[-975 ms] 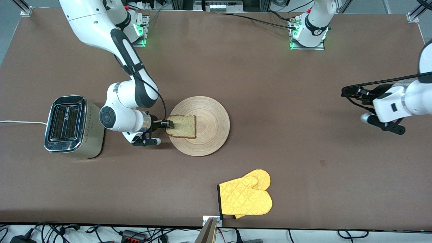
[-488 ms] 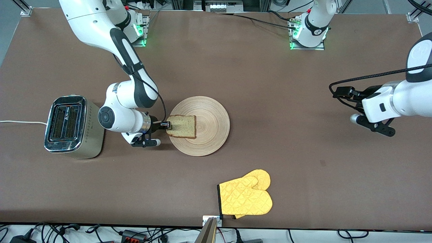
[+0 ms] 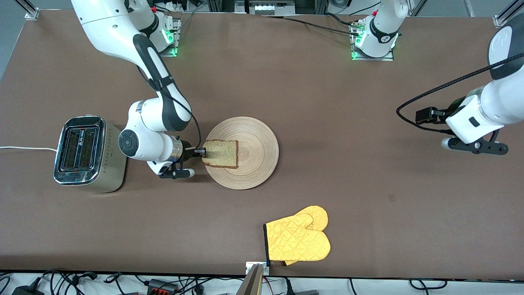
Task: Move plate and put bread in toaster
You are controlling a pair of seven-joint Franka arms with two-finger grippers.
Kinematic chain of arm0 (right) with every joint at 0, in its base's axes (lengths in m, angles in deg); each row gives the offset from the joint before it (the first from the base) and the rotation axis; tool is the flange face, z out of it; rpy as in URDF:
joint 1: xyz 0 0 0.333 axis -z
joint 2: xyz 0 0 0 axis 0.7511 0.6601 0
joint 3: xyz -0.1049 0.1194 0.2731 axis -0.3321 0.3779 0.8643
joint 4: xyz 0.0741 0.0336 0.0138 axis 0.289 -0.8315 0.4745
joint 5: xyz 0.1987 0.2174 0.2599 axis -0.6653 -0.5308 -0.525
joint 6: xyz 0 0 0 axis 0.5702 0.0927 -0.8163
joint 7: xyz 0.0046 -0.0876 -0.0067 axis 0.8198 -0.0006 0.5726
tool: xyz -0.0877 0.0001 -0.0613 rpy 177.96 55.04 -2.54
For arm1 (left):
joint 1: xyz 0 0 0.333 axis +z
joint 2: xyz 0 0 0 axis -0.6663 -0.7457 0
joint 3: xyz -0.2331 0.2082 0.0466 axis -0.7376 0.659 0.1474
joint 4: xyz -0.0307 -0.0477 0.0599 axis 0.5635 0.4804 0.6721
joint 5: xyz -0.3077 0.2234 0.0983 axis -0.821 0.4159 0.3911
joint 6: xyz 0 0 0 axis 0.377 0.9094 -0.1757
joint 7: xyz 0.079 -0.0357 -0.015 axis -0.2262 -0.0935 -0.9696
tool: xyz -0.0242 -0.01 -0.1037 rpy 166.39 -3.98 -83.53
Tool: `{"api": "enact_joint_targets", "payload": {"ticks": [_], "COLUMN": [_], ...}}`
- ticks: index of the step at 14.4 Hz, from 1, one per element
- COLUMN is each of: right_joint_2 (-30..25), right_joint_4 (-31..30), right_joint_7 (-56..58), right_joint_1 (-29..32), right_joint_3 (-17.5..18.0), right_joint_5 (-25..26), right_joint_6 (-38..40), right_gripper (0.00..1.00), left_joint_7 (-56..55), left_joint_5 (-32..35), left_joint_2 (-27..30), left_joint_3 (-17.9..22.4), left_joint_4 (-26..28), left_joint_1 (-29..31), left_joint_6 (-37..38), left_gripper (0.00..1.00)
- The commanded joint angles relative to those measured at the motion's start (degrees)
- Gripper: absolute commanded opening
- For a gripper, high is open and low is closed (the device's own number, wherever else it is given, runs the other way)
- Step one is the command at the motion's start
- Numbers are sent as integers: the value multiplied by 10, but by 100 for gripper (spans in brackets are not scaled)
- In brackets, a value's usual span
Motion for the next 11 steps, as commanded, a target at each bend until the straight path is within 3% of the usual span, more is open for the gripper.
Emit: {"api": "enact_joint_targets", "payload": {"ticks": [1, 3, 4, 6, 7, 9, 11], "right_joint_2": [-13, -35, -43, -47, -47, -47, -55], "right_joint_4": [9, 16, 31, 77, 120, 182, 203], "right_joint_7": [1, 0, 0, 0, 1, 1, 7], "right_joint_1": [1, -6, -5, -1, -6, 2, 4], "right_joint_3": [-6, -26, -37, -68, -101, -126, -159], "right_joint_5": [-3, 17, 27, 33, 50, 94, 124], "right_joint_6": [27, 56, 80, 162, 220, 302, 349], "right_gripper": [0, 0, 0, 0, 0, 0, 0], "left_joint_7": [-46, -47, -48, -37, -36, -36, -43], "left_joint_5": [4, 3, 3, 0, -4, -5, -5], "left_joint_2": [101, 167, 172, 157, 152, 149, 150], "left_joint_3": [5, 5, 4, 4, 3, -2, -2], "left_joint_4": [141, 250, 261, 240, 230, 226, 226], "left_joint_1": [-7, -6, -7, 1, 5, 9, 5], "left_joint_6": [-86, -184, -188, -189, -189, -189, -187], "left_gripper": [100, 100, 100, 100, 100, 100, 100]}}
